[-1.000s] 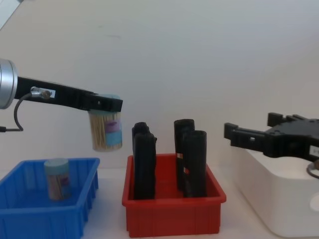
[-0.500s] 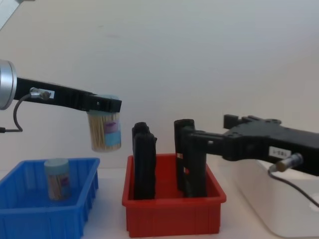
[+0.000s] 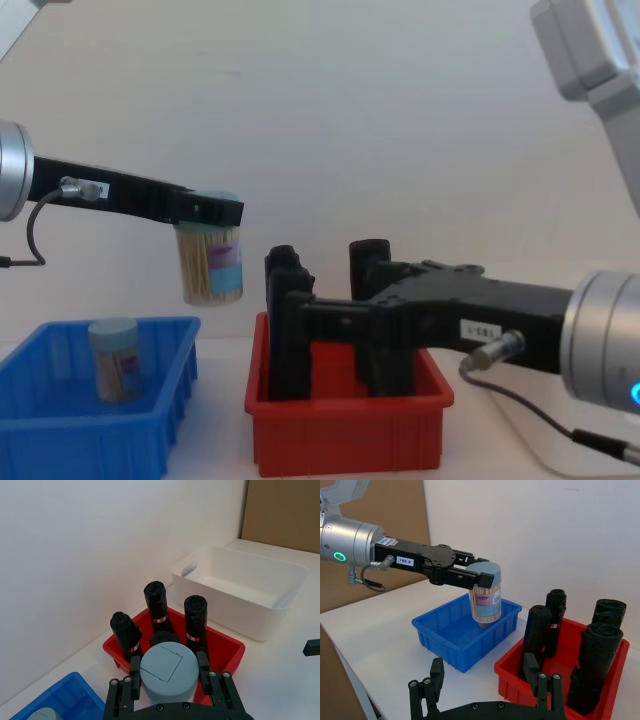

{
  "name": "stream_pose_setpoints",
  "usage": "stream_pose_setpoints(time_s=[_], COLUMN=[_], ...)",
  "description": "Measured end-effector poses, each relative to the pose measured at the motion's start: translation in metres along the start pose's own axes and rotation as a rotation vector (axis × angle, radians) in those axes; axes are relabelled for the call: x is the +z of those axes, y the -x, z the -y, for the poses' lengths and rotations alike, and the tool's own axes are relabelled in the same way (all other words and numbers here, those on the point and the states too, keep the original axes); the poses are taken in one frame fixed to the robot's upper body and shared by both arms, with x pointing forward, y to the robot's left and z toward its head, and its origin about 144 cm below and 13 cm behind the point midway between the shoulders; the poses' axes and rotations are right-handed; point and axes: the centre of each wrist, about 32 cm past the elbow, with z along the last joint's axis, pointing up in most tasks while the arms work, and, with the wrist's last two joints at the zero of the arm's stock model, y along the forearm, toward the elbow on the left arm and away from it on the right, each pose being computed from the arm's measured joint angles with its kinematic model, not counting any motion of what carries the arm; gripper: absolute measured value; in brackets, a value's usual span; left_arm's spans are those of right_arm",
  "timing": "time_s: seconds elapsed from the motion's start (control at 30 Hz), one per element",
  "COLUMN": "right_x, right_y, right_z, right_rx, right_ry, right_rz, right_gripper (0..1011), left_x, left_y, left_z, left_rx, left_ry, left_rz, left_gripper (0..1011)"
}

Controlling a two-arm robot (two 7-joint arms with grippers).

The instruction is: Pick the cotton swabs from the blue box and place them into the white box.

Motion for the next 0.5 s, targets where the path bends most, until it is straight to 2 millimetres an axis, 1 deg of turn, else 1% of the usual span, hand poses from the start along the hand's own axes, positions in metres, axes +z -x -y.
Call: stream_pose_setpoints(time_s=[0.27, 0.5], right_x=[0.001, 0.002], right_y=[0.006, 0.013], right_z=[-0.010, -0.020], right_rx=[0.007, -0.031], right_ry=[0.024, 0.032], right_rz=[-0.003, 0.000], right_gripper=[1001, 1001], left_x=[0.000, 0.000], left_y=[0.000, 0.000], left_z=[0.000, 0.000], left_rx=[0.001, 0.001], left_ry=[0.000, 0.000], left_rz=[0.000, 0.000], left_gripper=[669, 669])
